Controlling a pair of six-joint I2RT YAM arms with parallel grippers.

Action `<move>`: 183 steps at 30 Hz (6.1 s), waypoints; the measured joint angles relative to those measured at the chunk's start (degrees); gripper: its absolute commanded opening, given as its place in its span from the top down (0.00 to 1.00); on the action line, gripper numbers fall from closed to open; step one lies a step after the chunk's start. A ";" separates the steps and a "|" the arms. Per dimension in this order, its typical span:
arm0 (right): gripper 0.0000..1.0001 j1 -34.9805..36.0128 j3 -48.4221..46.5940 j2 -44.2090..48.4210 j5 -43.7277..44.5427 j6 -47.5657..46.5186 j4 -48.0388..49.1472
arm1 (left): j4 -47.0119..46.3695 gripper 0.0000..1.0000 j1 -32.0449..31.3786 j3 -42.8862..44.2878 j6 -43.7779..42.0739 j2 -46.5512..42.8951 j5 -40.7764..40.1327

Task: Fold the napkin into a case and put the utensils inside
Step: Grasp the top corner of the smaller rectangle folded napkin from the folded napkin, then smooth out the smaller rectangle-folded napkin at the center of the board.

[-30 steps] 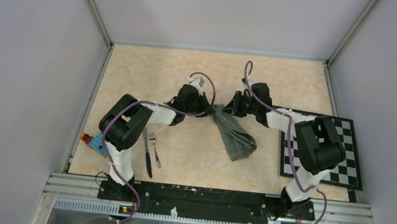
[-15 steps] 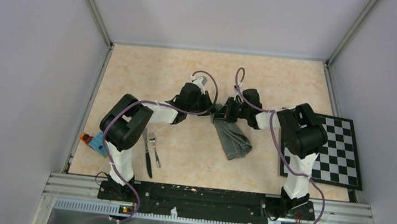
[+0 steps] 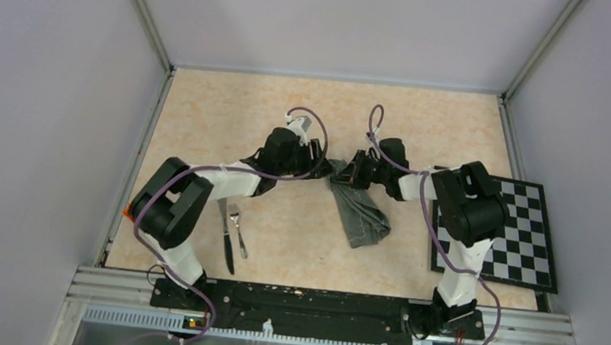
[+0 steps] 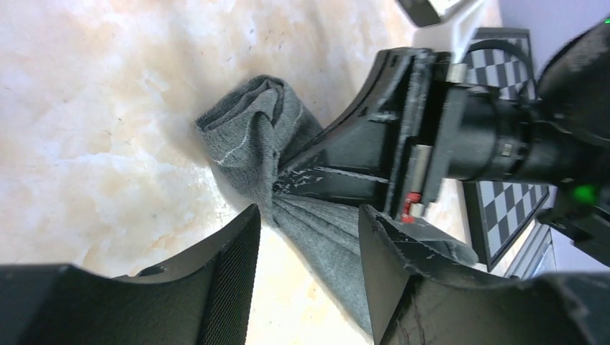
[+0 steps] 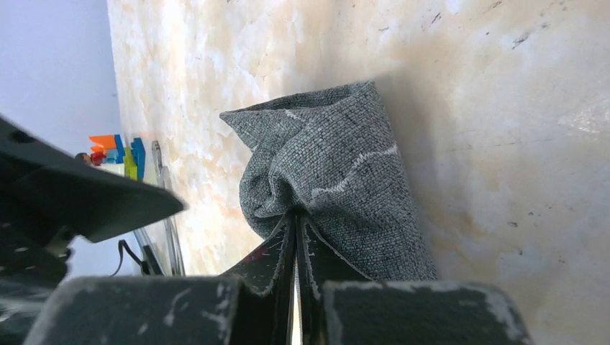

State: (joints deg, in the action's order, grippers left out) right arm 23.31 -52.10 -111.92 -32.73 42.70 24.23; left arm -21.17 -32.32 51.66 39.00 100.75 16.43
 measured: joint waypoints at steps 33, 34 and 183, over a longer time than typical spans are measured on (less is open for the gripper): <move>1.00 0.55 -2.45 -1.51 0.55 -1.55 -1.33 | 7.69 0.75 0.52 8.72 -4.20 10.03 -5.14; 1.00 0.55 -2.45 -1.49 0.55 -1.66 -1.40 | 7.87 0.75 0.44 8.72 -4.20 10.05 -5.14; 0.50 18.97 -5.64 24.59 39.10 -44.22 -52.04 | -4.31 1.00 1.20 6.27 -1.07 13.40 0.04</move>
State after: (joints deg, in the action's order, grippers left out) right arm 42.28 -57.74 -87.33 6.37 -1.52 -27.81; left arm -25.47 -31.11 57.93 37.93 114.15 16.47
